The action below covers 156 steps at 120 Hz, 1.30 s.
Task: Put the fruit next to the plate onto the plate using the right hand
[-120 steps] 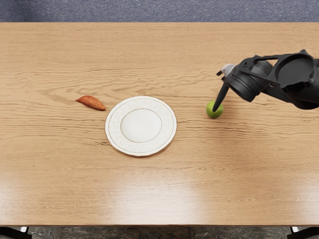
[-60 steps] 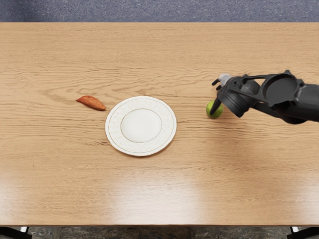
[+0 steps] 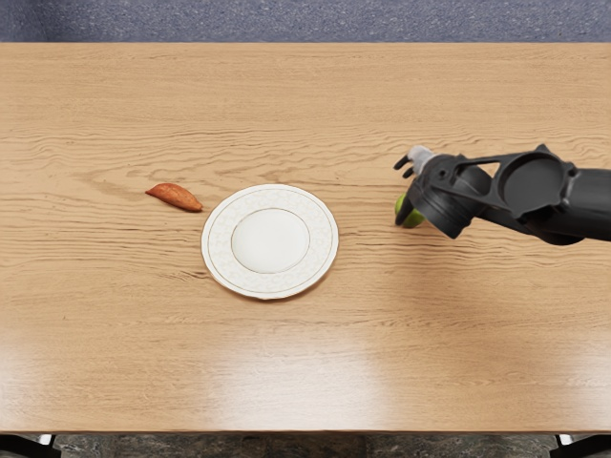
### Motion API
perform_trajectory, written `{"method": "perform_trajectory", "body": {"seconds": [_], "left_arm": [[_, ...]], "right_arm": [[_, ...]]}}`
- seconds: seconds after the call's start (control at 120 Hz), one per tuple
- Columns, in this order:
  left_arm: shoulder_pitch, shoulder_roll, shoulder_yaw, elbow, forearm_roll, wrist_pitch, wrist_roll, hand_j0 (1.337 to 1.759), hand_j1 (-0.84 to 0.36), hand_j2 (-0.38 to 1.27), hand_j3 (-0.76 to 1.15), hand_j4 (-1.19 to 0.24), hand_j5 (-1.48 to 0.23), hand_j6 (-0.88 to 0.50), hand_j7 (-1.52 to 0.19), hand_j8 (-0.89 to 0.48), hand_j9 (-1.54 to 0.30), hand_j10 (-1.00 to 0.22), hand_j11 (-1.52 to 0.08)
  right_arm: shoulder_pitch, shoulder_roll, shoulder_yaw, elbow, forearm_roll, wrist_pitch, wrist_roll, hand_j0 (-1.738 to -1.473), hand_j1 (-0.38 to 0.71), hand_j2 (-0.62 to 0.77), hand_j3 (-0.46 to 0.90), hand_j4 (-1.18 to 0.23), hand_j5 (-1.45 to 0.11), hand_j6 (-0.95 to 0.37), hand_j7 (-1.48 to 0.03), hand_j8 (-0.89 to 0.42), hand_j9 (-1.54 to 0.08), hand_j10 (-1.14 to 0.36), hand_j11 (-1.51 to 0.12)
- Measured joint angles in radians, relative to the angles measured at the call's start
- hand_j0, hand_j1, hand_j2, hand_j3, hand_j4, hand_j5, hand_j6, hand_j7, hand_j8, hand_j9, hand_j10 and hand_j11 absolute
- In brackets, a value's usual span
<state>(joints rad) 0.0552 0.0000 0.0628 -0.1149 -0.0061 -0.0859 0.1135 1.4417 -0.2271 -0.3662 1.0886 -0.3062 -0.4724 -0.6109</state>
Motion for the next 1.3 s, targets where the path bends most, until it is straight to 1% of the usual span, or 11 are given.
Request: {"method": "perform_trajectory", "body": {"seconds": [0.225, 0.467, 0.717, 1.192, 1.258, 1.3], "left_arm": [[0.000, 0.000, 0.000, 0.000, 0.000, 0.000, 0.000, 1.658, 0.33, 0.00, 0.00, -0.01, -0.02, -0.01, -0.02, -0.01, -0.02, -0.01, -0.02], [0.000, 0.000, 0.000, 0.000, 0.000, 0.000, 0.000, 1.658, 0.34, 0.00, 0.00, -0.01, -0.02, -0.01, -0.02, -0.01, -0.02, -0.01, -0.02], [0.000, 0.000, 0.000, 0.000, 0.000, 0.000, 0.000, 1.658, 0.33, 0.00, 0.00, -0.01, -0.02, -0.01, -0.02, -0.01, -0.02, -0.01, -0.02], [0.000, 0.000, 0.000, 0.000, 0.000, 0.000, 0.000, 1.658, 0.33, 0.00, 0.00, -0.01, -0.02, -0.01, -0.02, -0.01, -0.02, -0.01, -0.02], [0.000, 0.000, 0.000, 0.000, 0.000, 0.000, 0.000, 1.658, 0.33, 0.00, 0.00, -0.01, -0.02, -0.01, -0.02, -0.01, -0.02, -0.01, -0.02], [0.000, 0.000, 0.000, 0.000, 0.000, 0.000, 0.000, 1.658, 0.33, 0.00, 0.00, -0.01, -0.02, -0.01, -0.02, -0.01, -0.02, -0.01, -0.02]], "right_arm": [[-0.016, 0.001, -0.003, 0.001, -0.013, -0.010, 0.000, -1.658, 0.01, -0.06, 0.00, -0.30, -0.39, -0.30, -0.39, -0.30, -0.39, -0.30, -0.39], [-0.019, 0.001, -0.009, 0.005, -0.038, -0.064, 0.000, -1.658, 0.01, -0.06, 0.00, -0.30, -0.39, -0.30, -0.39, -0.30, -0.39, -0.30, -0.39], [-0.013, -0.011, -0.018, 0.057, -0.048, -0.073, 0.000, -1.658, 0.01, -0.06, 0.00, -0.30, -0.39, -0.30, -0.39, -0.30, -0.39, -0.30, -0.39], [-0.020, -0.025, -0.033, 0.084, -0.051, -0.075, 0.000, -1.658, 0.01, -0.06, 0.00, -0.30, -0.39, -0.30, -0.39, -0.30, -0.39, -0.30, -0.39], [-0.019, -0.025, -0.039, 0.086, -0.051, -0.080, 0.000, -1.658, 0.05, -0.07, 0.00, -0.34, -0.44, -0.34, -0.44, -0.34, -0.44, -0.34, -0.44], [-0.019, -0.025, -0.046, 0.086, -0.079, -0.084, 0.000, -1.658, 0.08, -0.07, 0.00, -0.36, -0.46, -0.36, -0.46, -0.36, -0.46, -0.36, -0.46]]}}
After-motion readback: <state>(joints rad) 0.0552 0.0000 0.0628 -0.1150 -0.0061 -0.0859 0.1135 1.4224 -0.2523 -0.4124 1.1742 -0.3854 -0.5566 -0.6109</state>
